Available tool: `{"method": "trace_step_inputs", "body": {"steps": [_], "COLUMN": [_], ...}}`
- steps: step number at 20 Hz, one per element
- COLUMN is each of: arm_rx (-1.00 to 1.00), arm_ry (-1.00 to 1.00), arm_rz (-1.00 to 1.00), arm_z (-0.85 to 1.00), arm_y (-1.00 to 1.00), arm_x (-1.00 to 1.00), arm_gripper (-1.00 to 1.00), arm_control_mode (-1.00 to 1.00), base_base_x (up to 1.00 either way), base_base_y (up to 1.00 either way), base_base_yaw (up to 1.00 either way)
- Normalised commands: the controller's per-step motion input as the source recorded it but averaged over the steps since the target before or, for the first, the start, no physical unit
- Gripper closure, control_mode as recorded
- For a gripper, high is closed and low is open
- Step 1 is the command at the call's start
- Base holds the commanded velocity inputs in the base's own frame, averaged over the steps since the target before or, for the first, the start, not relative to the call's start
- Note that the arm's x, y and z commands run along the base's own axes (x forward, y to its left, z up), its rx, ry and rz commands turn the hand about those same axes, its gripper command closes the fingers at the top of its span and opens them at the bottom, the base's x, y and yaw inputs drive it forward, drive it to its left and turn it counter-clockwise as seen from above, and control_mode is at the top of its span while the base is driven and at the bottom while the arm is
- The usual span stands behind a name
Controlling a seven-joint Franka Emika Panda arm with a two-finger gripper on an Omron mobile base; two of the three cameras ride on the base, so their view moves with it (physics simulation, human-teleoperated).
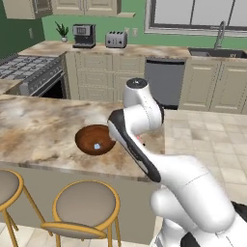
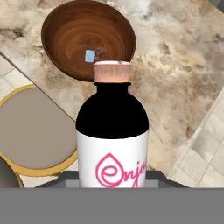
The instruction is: Open the fridge, grab two sodas, and place both sodas inside the bowl with ice on the dining counter.
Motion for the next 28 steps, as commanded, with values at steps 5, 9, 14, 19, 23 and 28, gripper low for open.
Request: {"method": "trace_step_inputs", "body": {"steps": [5, 9, 14, 19, 23, 28], "arm_rx": [-0.07, -0.09, -0.06, -0.08, -0.06, -0.07], "arm_ry": [0.14, 0.13, 0.07, 0.03, 0.01, 0.03], "arm_rz": [0.2, 0.18, 0.12, 0.04, 0.01, 0.0], "arm_z": [-0.38, -0.4, -0.43, -0.3, -0.25, -0.26], "arm_y": [0.55, 0.5, 0.37, 0.28, 0.15, 0.01], "arm_x": [0.71, 0.7, 0.57, 0.44, 0.41, 0.39], "arm_gripper": [1.0, 1.0, 1.0, 1.0, 1.0, 1.0], "arm_control_mode": [-1.0, -1.0, -1.0, -1.0, -1.0, -1.0], "base_base_x": [0.0, 0.0, 0.0, 0.0, 0.0, 0.0], "base_base_y": [0.0, 0.0, 0.0, 0.0, 0.0, 0.0], "base_base_yaw": [0.0, 0.0, 0.0, 0.0, 0.0, 0.0]}}
